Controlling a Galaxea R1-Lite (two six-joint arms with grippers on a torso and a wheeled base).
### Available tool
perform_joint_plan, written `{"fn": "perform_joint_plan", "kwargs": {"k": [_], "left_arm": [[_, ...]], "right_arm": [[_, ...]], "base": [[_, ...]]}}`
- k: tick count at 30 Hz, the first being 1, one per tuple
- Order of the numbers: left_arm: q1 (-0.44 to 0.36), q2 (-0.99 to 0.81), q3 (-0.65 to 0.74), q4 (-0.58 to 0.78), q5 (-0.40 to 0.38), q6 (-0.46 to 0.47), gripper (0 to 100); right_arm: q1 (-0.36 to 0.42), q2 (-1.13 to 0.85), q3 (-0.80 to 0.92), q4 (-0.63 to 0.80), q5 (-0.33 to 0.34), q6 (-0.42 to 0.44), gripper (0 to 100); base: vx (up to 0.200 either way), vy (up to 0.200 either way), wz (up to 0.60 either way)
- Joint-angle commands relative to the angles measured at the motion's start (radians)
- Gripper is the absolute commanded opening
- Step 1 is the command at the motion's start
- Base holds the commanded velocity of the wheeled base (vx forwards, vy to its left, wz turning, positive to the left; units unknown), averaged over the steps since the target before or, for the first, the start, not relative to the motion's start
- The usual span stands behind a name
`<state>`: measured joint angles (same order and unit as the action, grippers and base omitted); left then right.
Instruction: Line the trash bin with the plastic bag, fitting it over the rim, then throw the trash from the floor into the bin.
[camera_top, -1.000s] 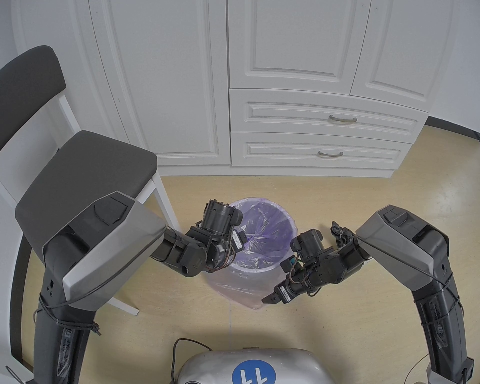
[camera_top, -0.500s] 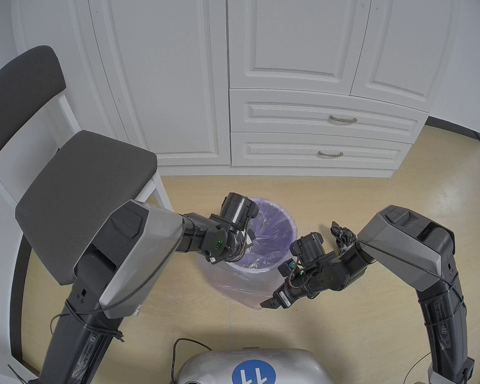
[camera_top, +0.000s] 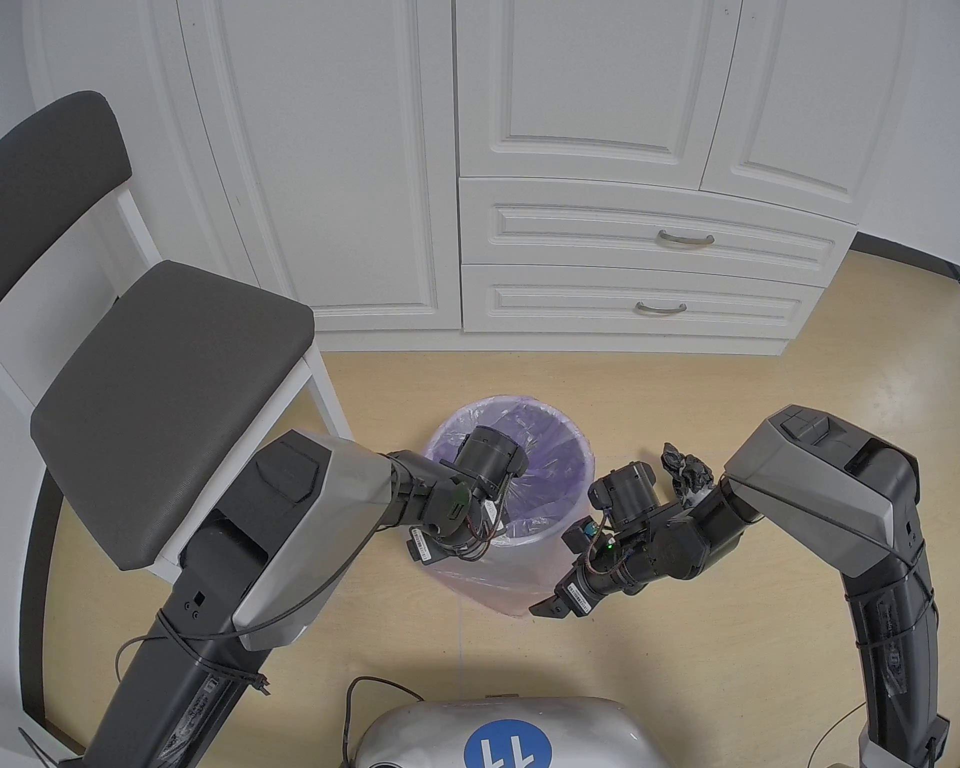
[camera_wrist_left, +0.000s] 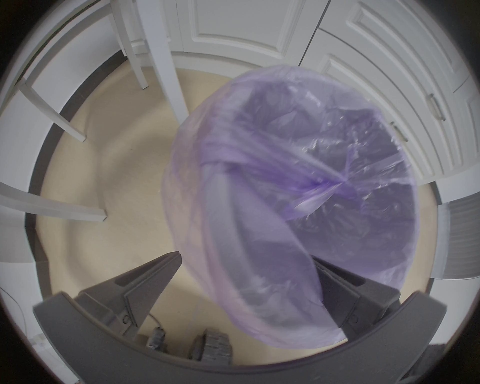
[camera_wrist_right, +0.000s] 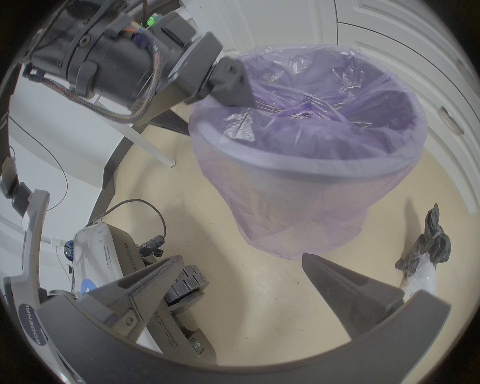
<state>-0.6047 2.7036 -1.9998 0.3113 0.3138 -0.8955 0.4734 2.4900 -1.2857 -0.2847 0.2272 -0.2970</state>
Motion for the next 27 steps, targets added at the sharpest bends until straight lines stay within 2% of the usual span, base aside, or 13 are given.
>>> {"fn": "perform_joint_plan", "kwargs": {"k": [1,5,7,18,27], "left_arm": [[-0.001,-0.025,0.0,0.065,0.018,-0.008,100],[-0.024,-0.036,0.0,0.143,0.033,-0.025,100],[-0.032,-0.033,0.0,0.158,0.074,-0.029,100],[-0.032,-0.062,0.0,0.146,0.149,-0.033,100],[-0.055,-0.123,0.0,0.131,0.157,-0.062,100]], "right_arm": [[-0.021,-0.016,0.013,0.001,0.001,-0.036,100],[-0.038,-0.025,0.014,0.001,0.003,-0.065,100],[-0.045,-0.033,0.014,0.001,0.003,-0.065,100],[-0.079,-0.054,-0.001,-0.036,0.004,-0.063,100],[-0.093,-0.1,0.013,-0.05,0.011,-0.059,100]], "base": [[0.0,0.0,0.0],[0.0,0.0,0.0],[0.0,0.0,0.0],[0.0,0.0,0.0],[0.0,0.0,0.0]]}}
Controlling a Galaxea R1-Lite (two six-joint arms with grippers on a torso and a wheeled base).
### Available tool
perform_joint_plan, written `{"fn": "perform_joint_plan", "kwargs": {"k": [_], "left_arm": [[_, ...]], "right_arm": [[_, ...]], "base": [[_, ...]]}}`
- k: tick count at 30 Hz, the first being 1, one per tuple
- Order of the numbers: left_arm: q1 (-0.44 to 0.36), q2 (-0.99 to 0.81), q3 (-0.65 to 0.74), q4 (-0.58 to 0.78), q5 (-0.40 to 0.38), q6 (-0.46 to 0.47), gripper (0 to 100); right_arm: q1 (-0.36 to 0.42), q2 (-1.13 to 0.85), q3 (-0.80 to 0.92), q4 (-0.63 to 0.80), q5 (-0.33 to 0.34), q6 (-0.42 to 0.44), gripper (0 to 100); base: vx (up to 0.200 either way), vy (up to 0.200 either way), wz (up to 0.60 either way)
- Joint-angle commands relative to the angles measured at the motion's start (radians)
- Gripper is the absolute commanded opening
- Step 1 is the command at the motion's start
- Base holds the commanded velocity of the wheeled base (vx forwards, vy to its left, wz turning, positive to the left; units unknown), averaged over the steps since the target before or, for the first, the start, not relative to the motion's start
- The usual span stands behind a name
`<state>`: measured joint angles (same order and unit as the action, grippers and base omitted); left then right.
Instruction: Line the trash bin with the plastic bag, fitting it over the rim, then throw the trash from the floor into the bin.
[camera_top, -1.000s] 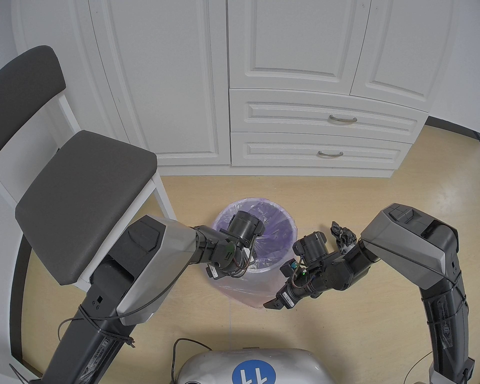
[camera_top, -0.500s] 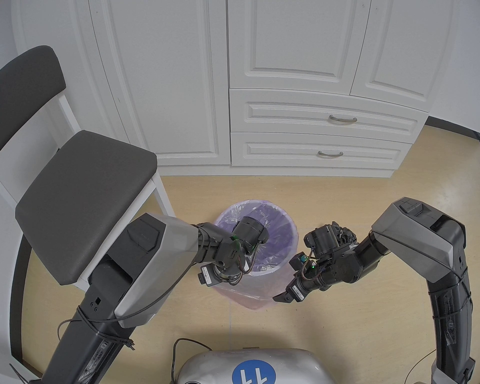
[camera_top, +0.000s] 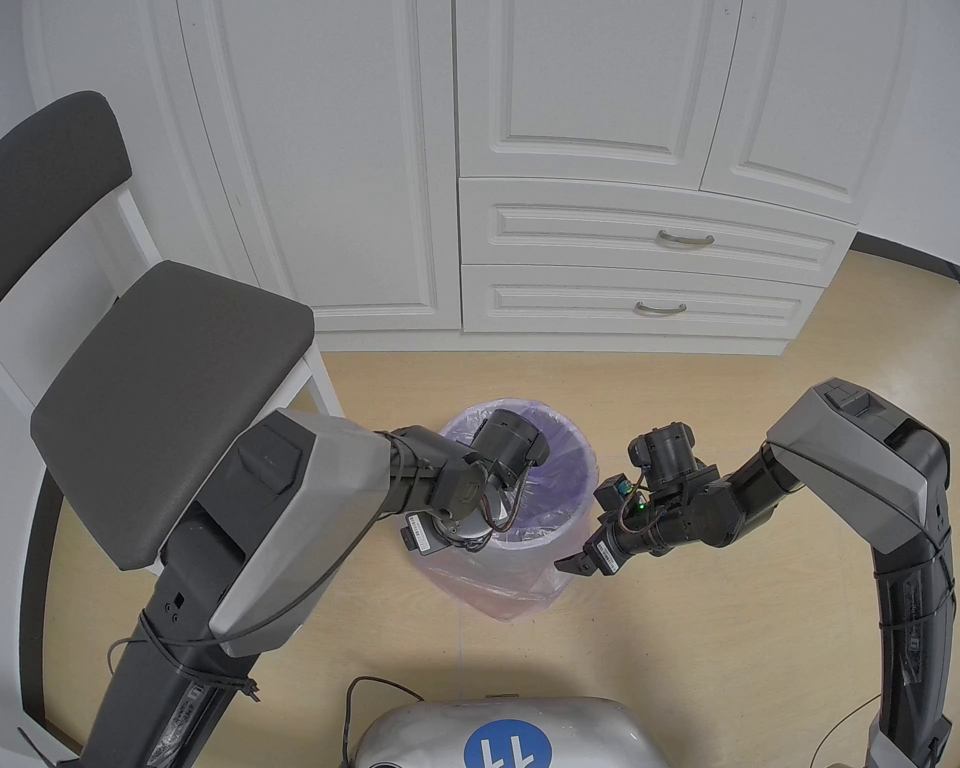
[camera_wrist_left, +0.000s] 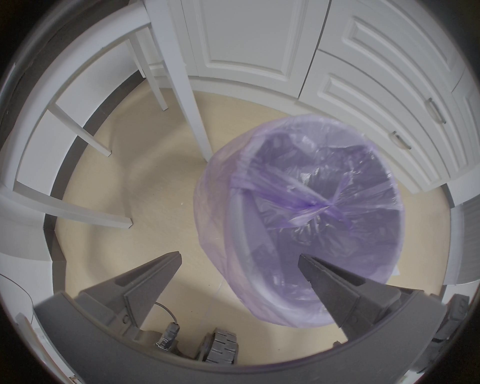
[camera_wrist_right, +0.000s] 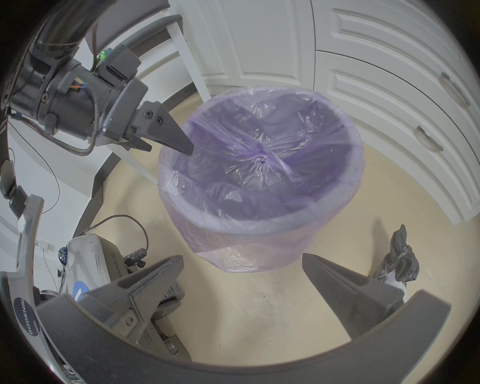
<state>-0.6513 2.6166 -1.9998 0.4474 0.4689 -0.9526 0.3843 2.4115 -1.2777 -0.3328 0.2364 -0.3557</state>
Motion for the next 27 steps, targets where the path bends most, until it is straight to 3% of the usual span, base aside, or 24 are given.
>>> {"fn": "perform_joint_plan", "kwargs": {"k": [1,7,12,17,19,20,22,25,26,27], "left_arm": [[-0.008,-0.047,0.0,-0.007,0.002,-0.008,100],[-0.016,-0.135,0.062,-0.05,0.0,-0.006,100],[-0.019,-0.285,0.239,-0.188,-0.003,0.051,100],[0.012,-0.512,0.53,-0.455,-0.007,0.235,100],[0.038,-0.622,0.667,-0.596,-0.007,0.354,100],[0.038,-0.622,0.667,-0.596,-0.007,0.354,100],[0.093,-0.768,0.852,-0.825,-0.009,0.525,100],[0.17,-0.866,0.974,-1.017,-0.013,0.661,100],[0.174,-0.871,0.977,-1.024,-0.013,0.667,100],[0.22,-0.908,1.024,-1.107,-0.013,0.742,100]], "right_arm": [[-0.004,-0.023,0.004,-0.003,0.001,0.0,100],[-0.005,-0.025,0.008,-0.034,0.001,0.003,100],[-0.016,-0.038,0.011,-0.055,-0.003,0.012,100],[-0.061,-0.1,0.02,-0.095,-0.005,0.078,100],[-0.094,-0.153,0.044,-0.111,-0.003,0.1,100],[-0.094,-0.153,0.044,-0.111,-0.003,0.1,100],[-0.156,-0.246,0.115,-0.157,0.0,0.139,100],[-0.214,-0.333,0.224,-0.242,-0.002,0.176,100],[-0.217,-0.336,0.23,-0.247,-0.002,0.178,100],[-0.252,-0.385,0.293,-0.312,-0.002,0.182,100]], "base": [[0.0,0.0,0.0],[0.0,0.0,0.0],[0.0,0.0,0.0],[0.0,0.0,0.0],[0.0,0.0,0.0],[0.0,0.0,0.0],[0.0,0.0,0.0],[0.0,0.0,0.0],[0.0,0.0,0.0],[0.0,0.0,0.0]]}}
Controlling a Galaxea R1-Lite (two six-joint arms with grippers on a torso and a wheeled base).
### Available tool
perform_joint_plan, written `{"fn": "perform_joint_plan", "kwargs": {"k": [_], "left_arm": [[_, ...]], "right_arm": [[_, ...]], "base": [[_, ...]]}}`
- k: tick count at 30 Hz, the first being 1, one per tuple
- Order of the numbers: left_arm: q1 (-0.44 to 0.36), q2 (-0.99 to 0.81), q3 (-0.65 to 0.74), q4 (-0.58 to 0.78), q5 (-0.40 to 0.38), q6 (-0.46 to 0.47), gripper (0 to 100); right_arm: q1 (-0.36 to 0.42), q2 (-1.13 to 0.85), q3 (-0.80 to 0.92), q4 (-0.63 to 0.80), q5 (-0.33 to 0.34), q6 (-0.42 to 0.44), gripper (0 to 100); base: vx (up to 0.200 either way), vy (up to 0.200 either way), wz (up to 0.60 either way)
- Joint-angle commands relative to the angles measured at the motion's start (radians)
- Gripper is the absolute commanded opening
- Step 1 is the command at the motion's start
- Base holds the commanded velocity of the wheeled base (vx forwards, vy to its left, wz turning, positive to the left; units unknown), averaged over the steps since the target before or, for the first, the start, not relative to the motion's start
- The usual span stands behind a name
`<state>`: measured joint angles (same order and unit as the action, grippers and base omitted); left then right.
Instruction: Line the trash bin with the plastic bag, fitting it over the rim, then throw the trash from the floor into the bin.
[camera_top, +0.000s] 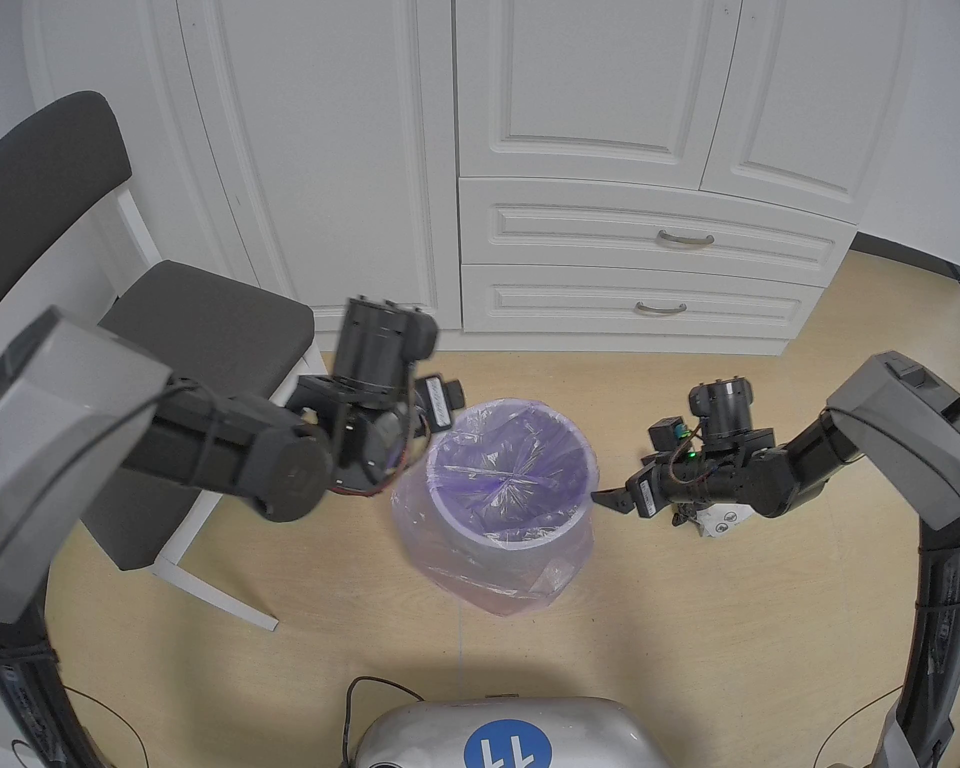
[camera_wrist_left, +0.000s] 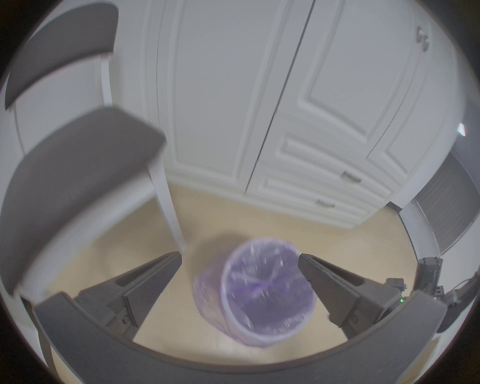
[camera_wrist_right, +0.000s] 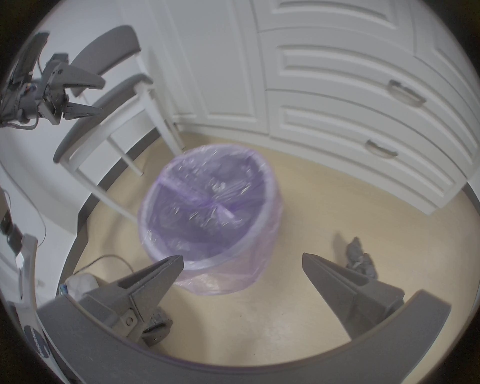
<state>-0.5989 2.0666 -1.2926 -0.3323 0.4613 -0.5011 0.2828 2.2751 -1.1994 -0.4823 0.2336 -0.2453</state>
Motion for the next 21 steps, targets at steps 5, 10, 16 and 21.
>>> {"fn": "perform_joint_plan", "kwargs": {"k": [5,10,16,21], "left_arm": [[0.229,-0.442,0.394,-0.455,-0.007,0.397,100],[0.246,-0.516,0.421,-0.468,-0.01,0.423,100],[0.432,-0.661,0.478,-0.47,-0.058,0.489,100],[0.484,-0.76,0.529,-0.467,-0.116,0.507,100]], "right_arm": [[-0.209,-0.39,0.359,-0.311,-0.005,0.092,100],[-0.209,-0.529,0.474,-0.351,-0.031,0.17,100],[-0.214,-0.638,0.564,-0.352,-0.126,0.199,100],[-0.203,-0.663,0.621,-0.417,-0.178,0.202,100]], "base": [[0.0,0.0,0.0],[0.0,0.0,0.0],[0.0,0.0,0.0],[0.0,0.0,0.0]]}}
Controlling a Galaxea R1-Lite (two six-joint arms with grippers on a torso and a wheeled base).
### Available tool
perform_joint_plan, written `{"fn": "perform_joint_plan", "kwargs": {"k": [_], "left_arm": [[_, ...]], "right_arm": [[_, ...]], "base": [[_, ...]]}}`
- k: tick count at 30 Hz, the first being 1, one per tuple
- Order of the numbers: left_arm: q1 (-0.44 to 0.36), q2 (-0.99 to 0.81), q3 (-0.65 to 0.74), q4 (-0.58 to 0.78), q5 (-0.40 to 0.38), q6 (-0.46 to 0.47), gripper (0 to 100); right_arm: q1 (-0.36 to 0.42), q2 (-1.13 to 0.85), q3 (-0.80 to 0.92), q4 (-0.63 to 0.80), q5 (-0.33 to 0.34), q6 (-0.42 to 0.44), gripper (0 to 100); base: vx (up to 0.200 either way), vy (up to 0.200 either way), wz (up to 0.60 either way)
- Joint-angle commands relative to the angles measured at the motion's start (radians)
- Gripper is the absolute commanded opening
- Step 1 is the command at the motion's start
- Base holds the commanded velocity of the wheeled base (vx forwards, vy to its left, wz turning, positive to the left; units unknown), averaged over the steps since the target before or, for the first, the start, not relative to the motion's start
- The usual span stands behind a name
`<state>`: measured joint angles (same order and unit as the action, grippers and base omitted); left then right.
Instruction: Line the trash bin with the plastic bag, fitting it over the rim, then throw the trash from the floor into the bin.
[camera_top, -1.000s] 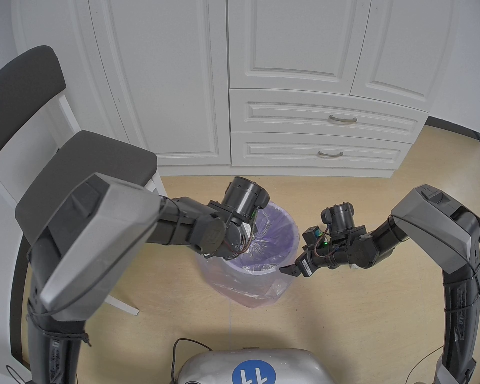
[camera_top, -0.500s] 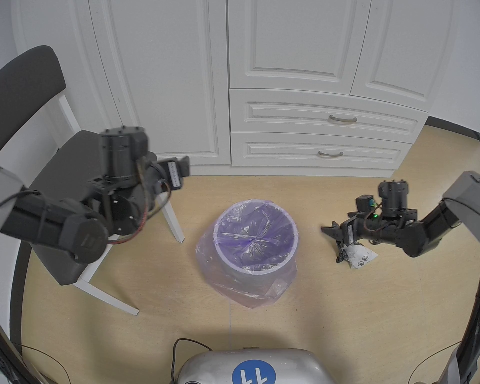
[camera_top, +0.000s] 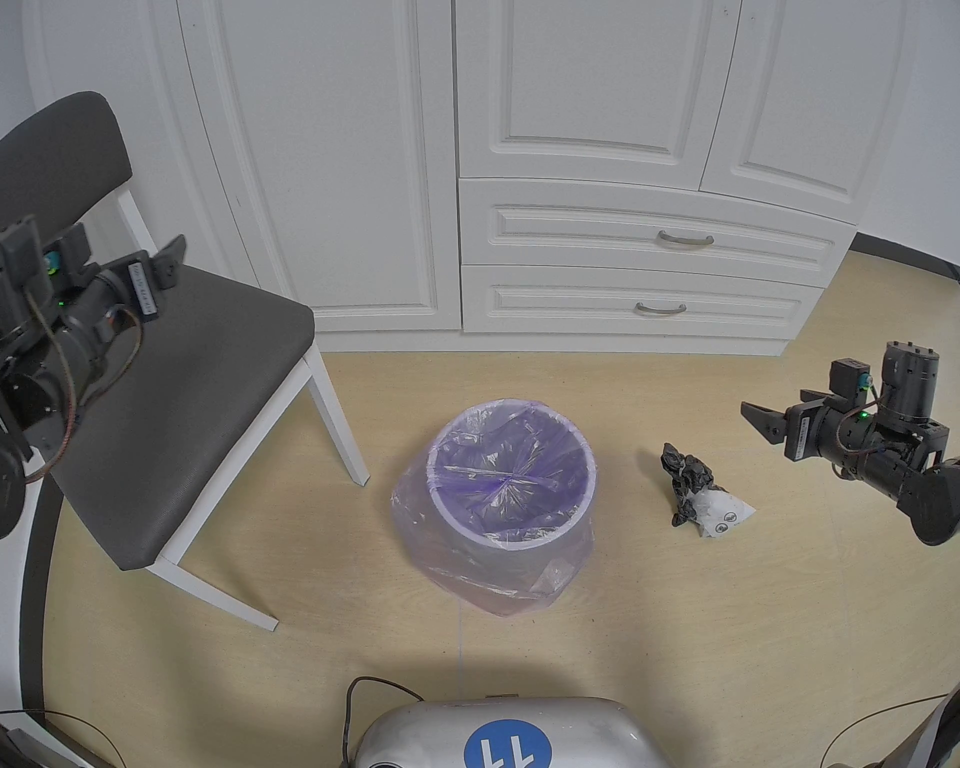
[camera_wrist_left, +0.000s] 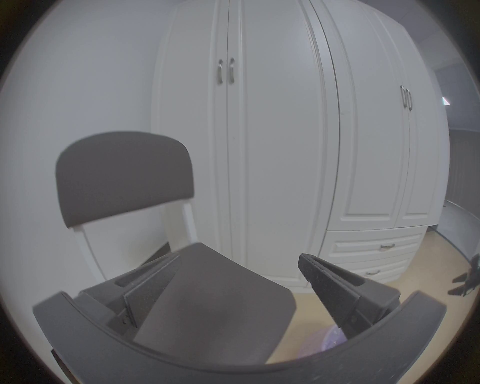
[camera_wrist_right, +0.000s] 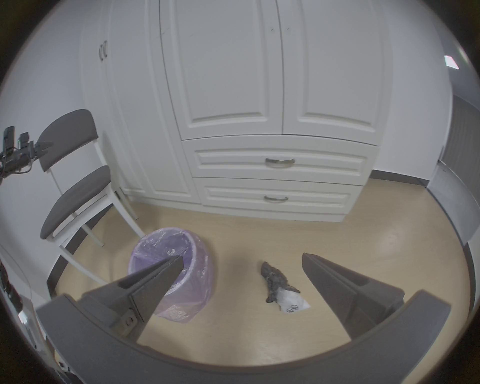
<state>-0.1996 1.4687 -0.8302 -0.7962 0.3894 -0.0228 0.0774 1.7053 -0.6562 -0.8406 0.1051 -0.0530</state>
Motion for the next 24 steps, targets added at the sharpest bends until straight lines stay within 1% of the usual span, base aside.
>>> {"fn": "perform_joint_plan", "kwargs": {"k": [1,3,4,5,6,7,9,11,13,16,19,20,21,24], "left_arm": [[0.085,-0.173,0.075,-0.003,-0.046,0.038,100],[0.085,-0.191,0.102,-0.006,-0.047,0.066,100],[0.085,-0.191,0.102,-0.006,-0.047,0.066,100],[0.085,-0.203,0.129,-0.009,-0.044,0.098,100],[0.085,-0.203,0.129,-0.009,-0.044,0.098,100],[0.08,-0.217,0.155,-0.009,-0.044,0.112,100],[0.077,-0.222,0.178,-0.011,-0.044,0.113,100],[0.069,-0.222,0.186,-0.04,-0.046,0.11,100],[0.062,-0.214,0.194,-0.09,-0.047,0.113,100],[0.062,-0.186,0.197,-0.21,-0.049,0.127,100],[0.078,-0.123,0.194,-0.314,-0.05,0.149,100],[0.08,-0.12,0.194,-0.319,-0.05,0.15,100],[0.106,-0.088,0.198,-0.359,-0.05,0.168,100],[0.149,-0.045,0.212,-0.382,-0.05,0.207,100]], "right_arm": [[0.005,-0.093,0.089,-0.077,-0.064,0.008,100],[0.005,-0.092,0.11,-0.123,-0.105,0.004,100],[0.005,-0.092,0.11,-0.123,-0.105,0.004,100],[0.01,-0.092,0.125,-0.172,-0.145,-0.004,100],[0.01,-0.092,0.125,-0.172,-0.145,-0.004,100],[0.019,-0.089,0.13,-0.202,-0.162,-0.013,100],[0.025,-0.085,0.13,-0.212,-0.168,-0.019,100],[0.031,-0.084,0.132,-0.212,-0.17,-0.022,100],[0.042,-0.078,0.132,-0.212,-0.173,-0.024,100],[0.045,-0.067,0.121,-0.212,-0.173,-0.024,100],[0.045,-0.039,0.105,-0.212,-0.173,-0.025,100],[0.045,-0.036,0.105,-0.212,-0.173,-0.025,100],[0.044,-0.01,0.096,-0.212,-0.173,-0.028,100],[0.03,0.033,0.081,-0.213,-0.174,-0.05,100]], "base": [[0.0,0.0,0.0],[0.0,0.0,0.0],[0.0,0.0,0.0],[0.0,0.0,0.0],[0.0,0.0,0.0],[0.0,0.0,0.0],[0.0,0.0,0.0],[0.0,0.0,0.0],[0.0,0.0,0.0],[0.0,0.0,0.0],[0.0,0.0,0.0],[0.0,0.0,0.0],[0.0,0.0,0.0],[0.0,0.0,0.0]]}}
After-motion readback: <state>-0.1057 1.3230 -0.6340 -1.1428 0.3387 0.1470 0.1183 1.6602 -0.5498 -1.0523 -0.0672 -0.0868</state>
